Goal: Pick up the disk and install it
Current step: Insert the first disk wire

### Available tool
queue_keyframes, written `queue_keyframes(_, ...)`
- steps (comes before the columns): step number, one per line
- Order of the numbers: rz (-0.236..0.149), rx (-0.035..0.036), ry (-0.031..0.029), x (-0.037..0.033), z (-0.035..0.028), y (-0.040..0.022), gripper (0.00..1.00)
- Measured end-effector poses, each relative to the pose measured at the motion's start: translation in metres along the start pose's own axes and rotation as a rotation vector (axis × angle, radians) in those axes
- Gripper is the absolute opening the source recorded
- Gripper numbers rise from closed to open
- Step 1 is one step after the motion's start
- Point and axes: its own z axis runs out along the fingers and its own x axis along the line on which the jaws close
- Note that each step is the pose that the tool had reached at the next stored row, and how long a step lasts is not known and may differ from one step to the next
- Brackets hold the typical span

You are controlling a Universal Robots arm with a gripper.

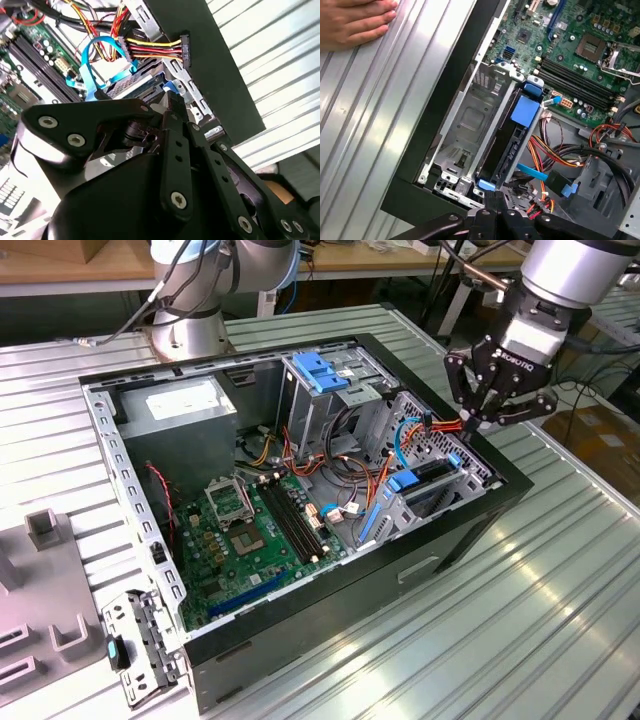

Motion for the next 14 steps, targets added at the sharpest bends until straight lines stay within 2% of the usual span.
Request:
queue_keyframes(3,-0.100,0.0018,0.0008,0.0000,0.0003,0.0000,0.11)
queue_keyframes(5,-0.126,0.0023,0.0009,0.0000,0.0003,-0.0001,0.11)
queue_keyframes(9,-0.139,0.0027,0.0008,0.0001,0.0004,-0.0012,0.11)
queue_keyframes(14,-0.158,0.0029,0.0010,0.0009,0.0003,-0.0056,0.11)
